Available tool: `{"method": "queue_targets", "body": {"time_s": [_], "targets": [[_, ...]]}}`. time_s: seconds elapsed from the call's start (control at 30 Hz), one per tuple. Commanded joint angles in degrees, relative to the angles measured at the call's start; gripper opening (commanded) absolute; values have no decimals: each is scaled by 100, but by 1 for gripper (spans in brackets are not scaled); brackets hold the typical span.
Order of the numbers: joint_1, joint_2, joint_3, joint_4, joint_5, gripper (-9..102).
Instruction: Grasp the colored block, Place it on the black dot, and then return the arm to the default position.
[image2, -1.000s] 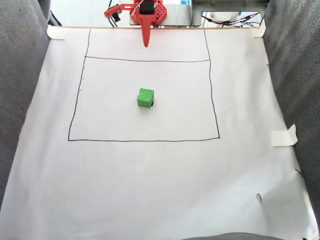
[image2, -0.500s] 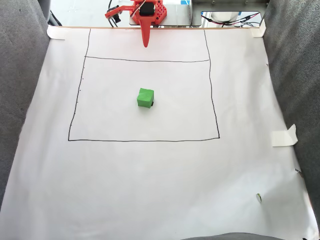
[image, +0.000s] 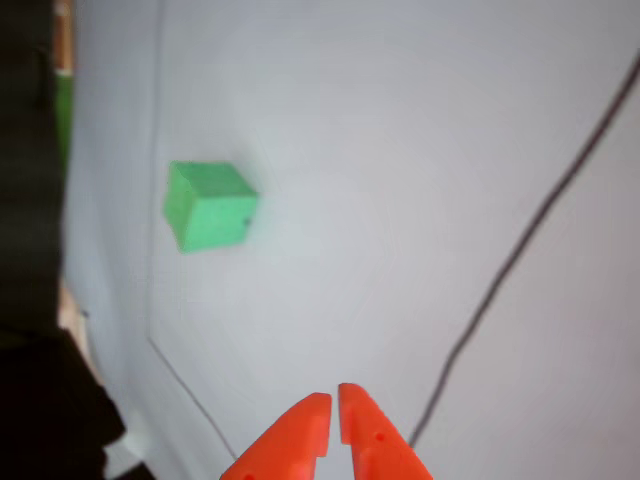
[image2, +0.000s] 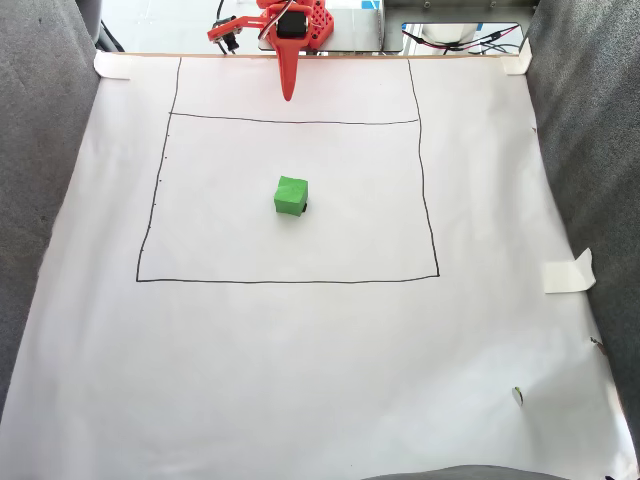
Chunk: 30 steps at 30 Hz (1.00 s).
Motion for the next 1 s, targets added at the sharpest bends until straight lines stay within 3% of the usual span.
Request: {"method": "queue_targets", "body": {"time_s": [0.0, 0.3, 0.97], "targets": [[-53, 18, -44, 149, -53, 0], [-237, 18, -35, 615, -79, 0], [-211, 18, -44, 659, -44, 0]]}}
